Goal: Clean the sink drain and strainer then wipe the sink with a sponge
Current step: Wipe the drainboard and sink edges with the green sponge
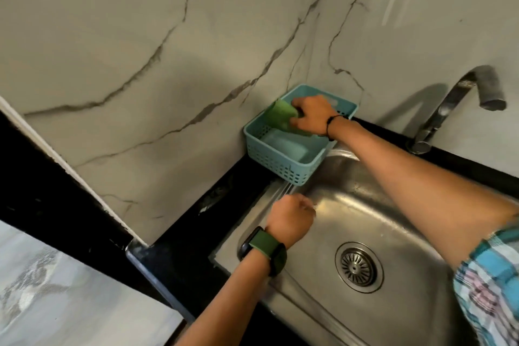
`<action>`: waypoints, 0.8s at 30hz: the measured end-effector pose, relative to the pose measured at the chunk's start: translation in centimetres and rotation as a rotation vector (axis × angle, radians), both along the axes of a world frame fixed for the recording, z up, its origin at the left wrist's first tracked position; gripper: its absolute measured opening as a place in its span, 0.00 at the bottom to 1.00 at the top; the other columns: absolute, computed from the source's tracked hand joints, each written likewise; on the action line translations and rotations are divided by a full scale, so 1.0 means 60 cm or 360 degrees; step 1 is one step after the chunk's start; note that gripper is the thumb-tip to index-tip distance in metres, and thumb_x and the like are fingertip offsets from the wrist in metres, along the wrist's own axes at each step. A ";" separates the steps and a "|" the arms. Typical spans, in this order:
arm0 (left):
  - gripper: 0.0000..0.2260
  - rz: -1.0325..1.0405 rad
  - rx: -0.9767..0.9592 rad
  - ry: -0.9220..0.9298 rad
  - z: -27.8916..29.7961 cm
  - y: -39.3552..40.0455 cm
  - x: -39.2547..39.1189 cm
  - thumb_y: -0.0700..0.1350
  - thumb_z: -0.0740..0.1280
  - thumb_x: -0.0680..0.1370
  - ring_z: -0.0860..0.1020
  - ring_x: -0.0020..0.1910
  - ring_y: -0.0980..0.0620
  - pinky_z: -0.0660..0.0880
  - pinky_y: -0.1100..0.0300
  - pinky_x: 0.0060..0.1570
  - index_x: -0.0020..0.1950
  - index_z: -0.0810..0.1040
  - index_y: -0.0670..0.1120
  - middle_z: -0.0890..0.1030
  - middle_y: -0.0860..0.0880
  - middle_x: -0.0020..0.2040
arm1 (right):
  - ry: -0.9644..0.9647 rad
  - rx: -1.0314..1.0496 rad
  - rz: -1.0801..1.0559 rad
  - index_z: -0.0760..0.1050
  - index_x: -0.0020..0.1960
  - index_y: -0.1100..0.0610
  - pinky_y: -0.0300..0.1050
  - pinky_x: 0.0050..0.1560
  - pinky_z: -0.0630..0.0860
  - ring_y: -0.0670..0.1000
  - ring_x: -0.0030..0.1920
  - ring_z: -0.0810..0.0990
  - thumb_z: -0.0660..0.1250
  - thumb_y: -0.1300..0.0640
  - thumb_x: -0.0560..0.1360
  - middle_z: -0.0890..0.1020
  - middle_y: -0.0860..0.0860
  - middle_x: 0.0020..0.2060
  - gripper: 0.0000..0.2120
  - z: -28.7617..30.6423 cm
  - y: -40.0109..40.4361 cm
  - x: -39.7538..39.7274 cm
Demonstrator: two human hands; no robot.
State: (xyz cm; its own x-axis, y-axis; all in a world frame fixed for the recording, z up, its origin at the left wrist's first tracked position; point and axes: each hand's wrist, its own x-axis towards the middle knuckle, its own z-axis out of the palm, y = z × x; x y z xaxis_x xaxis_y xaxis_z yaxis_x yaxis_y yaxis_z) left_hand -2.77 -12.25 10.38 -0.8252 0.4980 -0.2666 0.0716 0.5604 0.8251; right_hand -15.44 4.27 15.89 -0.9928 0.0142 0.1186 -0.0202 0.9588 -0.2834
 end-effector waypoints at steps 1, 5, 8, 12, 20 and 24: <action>0.08 0.0020 0.0043 -0.0008 -0.002 0.001 -0.003 0.41 0.61 0.76 0.79 0.44 0.51 0.74 0.68 0.38 0.51 0.79 0.45 0.81 0.48 0.46 | 0.0098 -0.0172 -0.0080 0.75 0.46 0.60 0.41 0.39 0.68 0.52 0.41 0.74 0.66 0.55 0.72 0.78 0.57 0.39 0.08 0.018 0.005 0.018; 0.05 0.0091 0.0241 -0.0090 -0.005 0.007 -0.001 0.41 0.63 0.75 0.74 0.33 0.58 0.69 0.75 0.26 0.43 0.76 0.51 0.77 0.53 0.39 | 0.0487 -0.1270 -0.0473 0.75 0.49 0.66 0.40 0.41 0.72 0.51 0.41 0.76 0.64 0.63 0.72 0.77 0.56 0.40 0.08 0.059 0.018 0.115; 0.05 0.0199 0.0512 -0.0221 0.000 0.014 0.011 0.42 0.64 0.75 0.76 0.39 0.53 0.73 0.62 0.38 0.43 0.76 0.52 0.79 0.51 0.42 | 0.0484 -0.2102 -0.0661 0.74 0.45 0.62 0.42 0.36 0.77 0.52 0.39 0.78 0.58 0.69 0.73 0.78 0.55 0.40 0.07 0.050 0.012 0.205; 0.05 0.0216 0.0886 -0.0443 0.018 0.030 0.028 0.46 0.66 0.76 0.78 0.41 0.54 0.76 0.58 0.45 0.49 0.77 0.47 0.81 0.51 0.42 | 0.0140 -0.2549 -0.0879 0.71 0.44 0.54 0.47 0.36 0.78 0.52 0.39 0.79 0.56 0.65 0.75 0.78 0.53 0.40 0.08 0.001 -0.015 0.304; 0.08 0.0376 0.0790 -0.0361 0.002 0.040 0.075 0.36 0.67 0.74 0.79 0.37 0.49 0.76 0.57 0.41 0.37 0.78 0.47 0.81 0.48 0.37 | -0.0036 -0.2511 -0.0969 0.73 0.59 0.58 0.51 0.48 0.77 0.55 0.47 0.80 0.67 0.59 0.73 0.82 0.55 0.47 0.15 -0.074 -0.036 0.406; 0.10 0.0483 0.0761 -0.0456 -0.018 0.022 0.096 0.37 0.66 0.76 0.78 0.36 0.49 0.77 0.54 0.42 0.35 0.78 0.47 0.80 0.49 0.35 | -0.0036 -0.2646 -0.1007 0.78 0.50 0.59 0.50 0.47 0.78 0.55 0.45 0.81 0.63 0.59 0.76 0.82 0.56 0.45 0.07 -0.088 -0.035 0.421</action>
